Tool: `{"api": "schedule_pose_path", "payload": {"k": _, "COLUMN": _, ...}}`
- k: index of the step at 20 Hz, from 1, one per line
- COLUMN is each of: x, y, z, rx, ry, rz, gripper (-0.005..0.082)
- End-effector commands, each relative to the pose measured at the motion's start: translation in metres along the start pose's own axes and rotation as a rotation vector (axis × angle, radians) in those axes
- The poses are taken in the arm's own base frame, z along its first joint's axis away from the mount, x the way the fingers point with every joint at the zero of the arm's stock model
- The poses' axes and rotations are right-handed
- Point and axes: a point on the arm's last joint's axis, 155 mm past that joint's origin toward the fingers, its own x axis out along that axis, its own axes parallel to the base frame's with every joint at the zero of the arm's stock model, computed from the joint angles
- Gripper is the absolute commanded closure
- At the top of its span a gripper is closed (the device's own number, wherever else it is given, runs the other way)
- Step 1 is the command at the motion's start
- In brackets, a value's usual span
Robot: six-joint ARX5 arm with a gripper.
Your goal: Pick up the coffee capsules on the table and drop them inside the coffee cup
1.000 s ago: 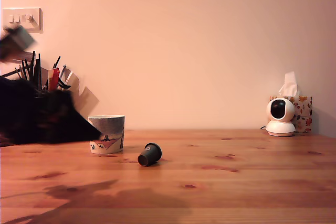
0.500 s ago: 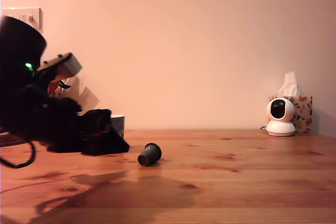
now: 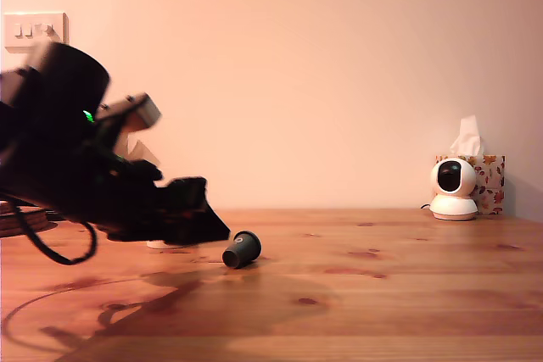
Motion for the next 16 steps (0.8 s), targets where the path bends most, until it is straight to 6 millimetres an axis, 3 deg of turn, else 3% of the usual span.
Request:
{"api": "schedule_pose_path", "payload": {"k": 1, "x": 0.007, "y": 0.002, "z": 0.001, "rx": 0.006, "ry": 0.003, "rz": 0.011, "gripper": 0.0231}}
{"api": "schedule_pose_path", "payload": {"k": 11, "x": 0.031, "y": 0.0, "z": 0.005, "rx": 0.027, "ry": 0.024, "rz": -0.027, "gripper": 0.0231}}
{"api": "schedule_pose_path", "payload": {"k": 16, "x": 0.041, "y": 0.0, "z": -0.008, "rx": 0.015, "ry": 0.077, "rz": -0.039, "gripper": 0.0231}}
